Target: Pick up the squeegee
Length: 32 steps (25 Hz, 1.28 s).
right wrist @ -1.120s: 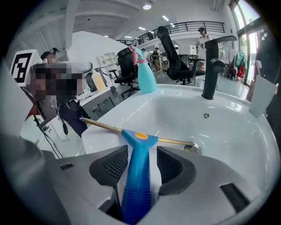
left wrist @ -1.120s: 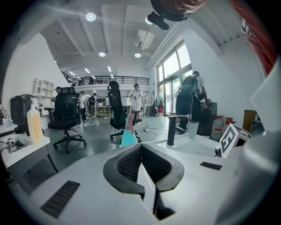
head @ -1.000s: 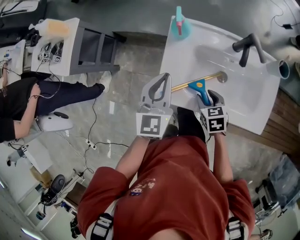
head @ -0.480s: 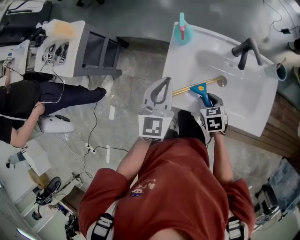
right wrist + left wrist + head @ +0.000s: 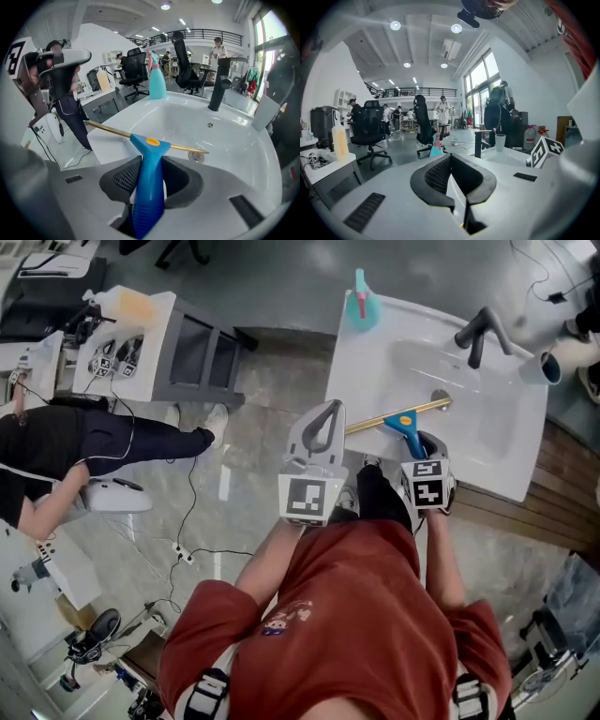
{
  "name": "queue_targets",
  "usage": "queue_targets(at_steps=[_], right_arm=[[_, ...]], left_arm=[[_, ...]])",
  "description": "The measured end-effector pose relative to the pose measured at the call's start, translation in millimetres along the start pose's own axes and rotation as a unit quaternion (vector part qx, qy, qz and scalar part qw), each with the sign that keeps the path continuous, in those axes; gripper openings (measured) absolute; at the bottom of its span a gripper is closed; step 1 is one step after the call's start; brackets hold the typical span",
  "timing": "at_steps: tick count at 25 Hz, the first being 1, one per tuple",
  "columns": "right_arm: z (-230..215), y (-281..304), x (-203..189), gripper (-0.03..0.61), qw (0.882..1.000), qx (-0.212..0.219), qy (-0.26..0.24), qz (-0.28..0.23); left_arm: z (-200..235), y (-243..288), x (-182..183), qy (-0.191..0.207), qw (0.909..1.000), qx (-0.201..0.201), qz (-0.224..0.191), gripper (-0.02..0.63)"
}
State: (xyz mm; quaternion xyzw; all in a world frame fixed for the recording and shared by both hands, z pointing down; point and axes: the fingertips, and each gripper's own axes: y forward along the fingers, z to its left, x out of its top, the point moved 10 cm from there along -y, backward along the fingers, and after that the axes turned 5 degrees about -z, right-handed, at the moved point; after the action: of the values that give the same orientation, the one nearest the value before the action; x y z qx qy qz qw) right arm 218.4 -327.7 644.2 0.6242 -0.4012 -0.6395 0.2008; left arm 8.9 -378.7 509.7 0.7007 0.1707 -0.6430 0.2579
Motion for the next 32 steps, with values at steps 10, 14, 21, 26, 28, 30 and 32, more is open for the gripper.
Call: queue_targets(at_steps=[10,14,21,26,28,30,32], right_arm=[[37.7,-68.6,-20.8,0.141,0.998,-0.043,0.004,-0.046],[53.5,-104.1,-36.8,0.141,0.995,-0.068,0.010,-0.071],[79.6,-167.3,-63.4,0.141,0.986,-0.116,0.026,-0.114],[88.7,-207.9,-66.9,0.141,0.976,-0.151,0.034,-0.154],[91.1,-225.6,-68.3,0.141,0.970,-0.168,0.039,-0.169],[92.5,-241.7,-70.3,0.141,0.965,-0.184,0.042,-0.184],[93.0,-258.0,-70.7,0.141,0.959,-0.200,0.044,-0.198]], left_arm=[[-22.3,-78.6,14.0,0.001,0.9995,-0.024,-0.020,0.018],[-35.3,-113.8,21.4,0.004,0.9988,-0.030,-0.040,0.018],[-50.2,-173.2,35.4,0.013,0.9967,-0.043,-0.067,0.018],[-58.0,-195.1,43.0,0.023,0.9949,-0.049,-0.085,0.018],[-60.4,-203.4,46.6,0.023,0.9943,-0.052,-0.090,0.018],[-61.9,-211.5,50.7,0.023,0.9933,-0.055,-0.099,0.018],[-63.4,-219.0,56.5,0.024,0.9923,-0.057,-0.108,0.018]])
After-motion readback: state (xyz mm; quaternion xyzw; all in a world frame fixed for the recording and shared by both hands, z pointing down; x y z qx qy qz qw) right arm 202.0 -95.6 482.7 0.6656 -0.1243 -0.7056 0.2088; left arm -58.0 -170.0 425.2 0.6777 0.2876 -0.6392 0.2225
